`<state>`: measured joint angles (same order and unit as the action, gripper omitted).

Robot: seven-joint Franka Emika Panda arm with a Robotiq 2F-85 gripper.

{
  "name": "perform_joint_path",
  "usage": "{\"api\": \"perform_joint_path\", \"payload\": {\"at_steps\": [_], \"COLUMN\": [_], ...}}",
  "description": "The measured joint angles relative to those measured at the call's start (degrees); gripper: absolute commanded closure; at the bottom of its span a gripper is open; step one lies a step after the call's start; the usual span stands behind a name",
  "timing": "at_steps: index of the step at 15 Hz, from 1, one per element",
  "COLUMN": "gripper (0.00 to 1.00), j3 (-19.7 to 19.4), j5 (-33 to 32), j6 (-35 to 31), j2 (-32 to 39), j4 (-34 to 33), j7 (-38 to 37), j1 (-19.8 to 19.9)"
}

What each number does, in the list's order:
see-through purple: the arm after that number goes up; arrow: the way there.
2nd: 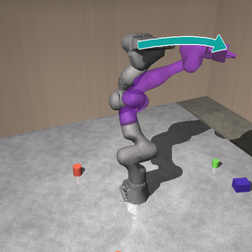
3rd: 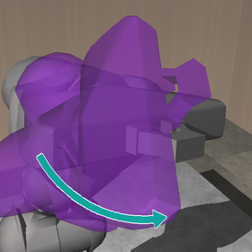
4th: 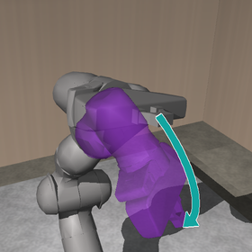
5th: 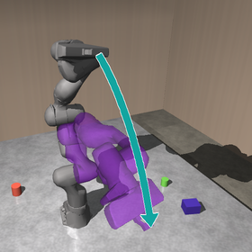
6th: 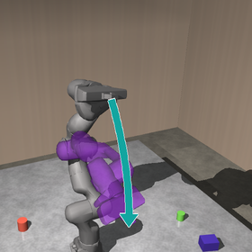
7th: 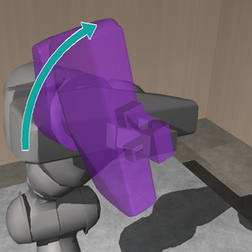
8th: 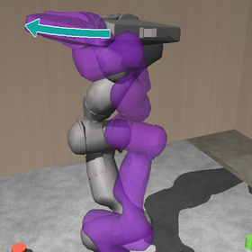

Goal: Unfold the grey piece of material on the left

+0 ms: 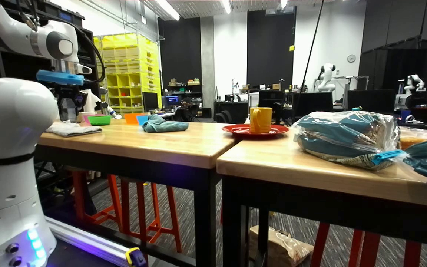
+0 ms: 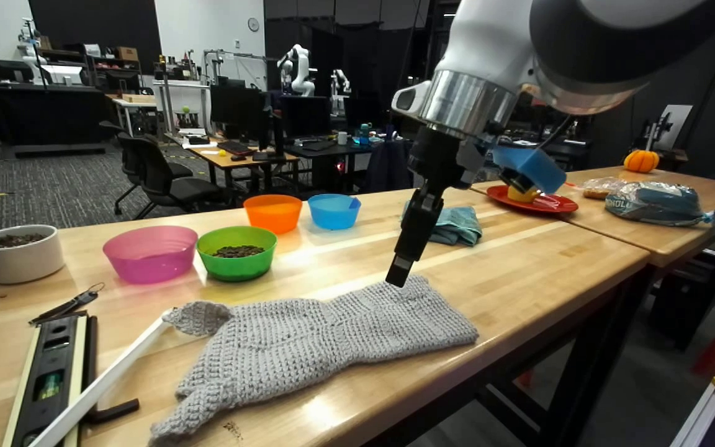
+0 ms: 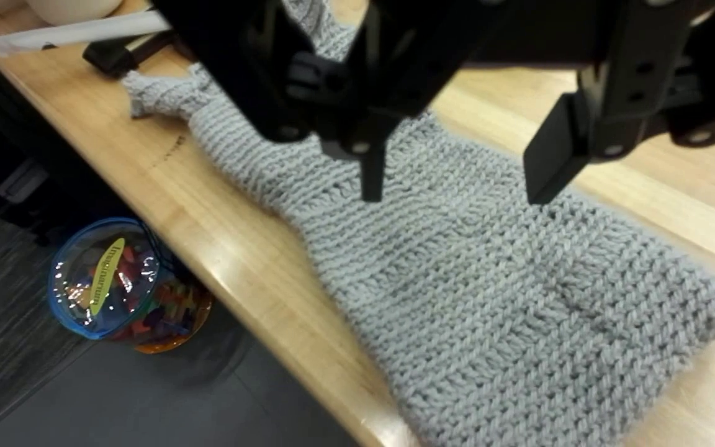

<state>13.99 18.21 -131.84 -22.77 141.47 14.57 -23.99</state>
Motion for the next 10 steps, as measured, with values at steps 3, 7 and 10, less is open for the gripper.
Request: {"api": "perform_joint_path", "payload": {"at_steps": [3,7,10], "gripper": [0.0,0.0,0.0], "j3": [-0.56,-1.83,-3.22], "j5": [0.0,-0.2,-0.29], "j6": [2.62,6.42,9.0], "j2": [-1.99,-5.25,-8.19], "j4": [0.22,0.86,1.93], "j7": [0.53,0.97,1.19], "j1": [0.0,0.05,0.1]}}
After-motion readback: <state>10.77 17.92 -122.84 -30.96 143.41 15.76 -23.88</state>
